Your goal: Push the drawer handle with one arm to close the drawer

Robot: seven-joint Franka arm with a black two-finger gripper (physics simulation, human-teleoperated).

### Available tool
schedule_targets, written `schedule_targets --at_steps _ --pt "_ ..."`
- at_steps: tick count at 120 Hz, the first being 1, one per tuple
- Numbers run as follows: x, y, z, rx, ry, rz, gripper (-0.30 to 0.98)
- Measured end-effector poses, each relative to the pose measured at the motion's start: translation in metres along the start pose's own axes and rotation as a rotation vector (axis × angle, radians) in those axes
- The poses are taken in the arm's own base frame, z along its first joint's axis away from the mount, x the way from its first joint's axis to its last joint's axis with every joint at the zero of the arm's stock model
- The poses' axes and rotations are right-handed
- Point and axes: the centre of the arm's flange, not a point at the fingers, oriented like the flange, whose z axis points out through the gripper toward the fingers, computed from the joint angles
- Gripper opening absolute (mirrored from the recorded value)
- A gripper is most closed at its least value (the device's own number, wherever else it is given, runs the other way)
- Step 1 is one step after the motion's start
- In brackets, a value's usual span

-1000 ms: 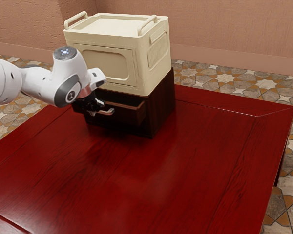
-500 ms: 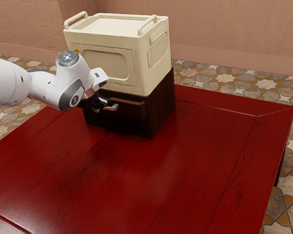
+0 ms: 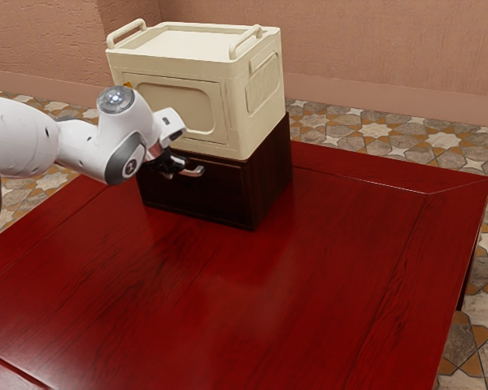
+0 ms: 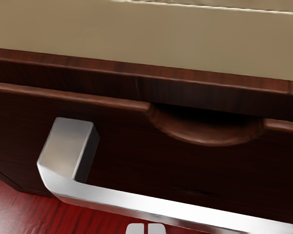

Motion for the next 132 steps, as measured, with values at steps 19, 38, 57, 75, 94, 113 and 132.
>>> schedule_targets --at_steps 19,38,57,75,94,113,132 --pt "-0.007 -0.001 -0.007 -0.004 -0.026 -0.006 -0.10" --pt "-0.001 -0.002 -0.072 -0.018 -0.116 -0.022 -0.10" --pt "-0.002 0.007 -0.163 -0.042 -0.211 0.016 -0.10" --pt "-0.012 0.006 -0.204 -0.036 -0.314 0.037 0.11" --pt "-0.029 0.014 -0.216 -0.025 -0.408 0.068 0.41" --pt "-0.039 0.013 -0.212 -0.007 -0.468 0.071 0.55" --pt "-0.044 0.012 -0.210 0.002 -0.499 0.073 0.62"
